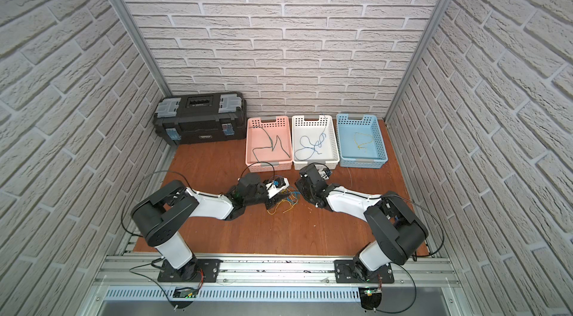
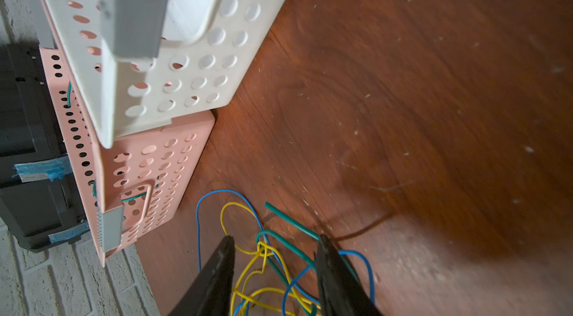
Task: Untangle and sort cables by color
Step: Untie the cable.
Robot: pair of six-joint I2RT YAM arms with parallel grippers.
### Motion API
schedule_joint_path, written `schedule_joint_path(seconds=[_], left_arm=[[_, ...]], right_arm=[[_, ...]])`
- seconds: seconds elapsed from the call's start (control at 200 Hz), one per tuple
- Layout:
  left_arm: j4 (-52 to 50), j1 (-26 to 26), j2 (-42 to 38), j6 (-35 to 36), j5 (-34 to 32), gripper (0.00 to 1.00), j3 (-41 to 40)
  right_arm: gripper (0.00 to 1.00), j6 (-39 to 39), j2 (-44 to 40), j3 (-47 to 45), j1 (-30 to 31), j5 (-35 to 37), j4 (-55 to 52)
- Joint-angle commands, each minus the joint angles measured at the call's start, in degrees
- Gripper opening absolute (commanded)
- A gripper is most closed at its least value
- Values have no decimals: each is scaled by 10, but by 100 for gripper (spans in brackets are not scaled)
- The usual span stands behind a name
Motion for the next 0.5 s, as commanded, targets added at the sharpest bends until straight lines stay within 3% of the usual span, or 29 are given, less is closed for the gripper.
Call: schedule_joint_path(seconds=[0.0, 0.25, 0.495], left_arm=[[-16, 4, 21, 32, 29, 38, 21], [-11, 21, 31, 27, 54, 29, 26], [-15, 21, 31, 20, 72, 24, 27]], right_arm=[[49, 31, -11, -13, 11, 24, -5], [50, 26, -90, -25, 21, 99, -96], [50, 75, -42, -37, 47, 48, -16]])
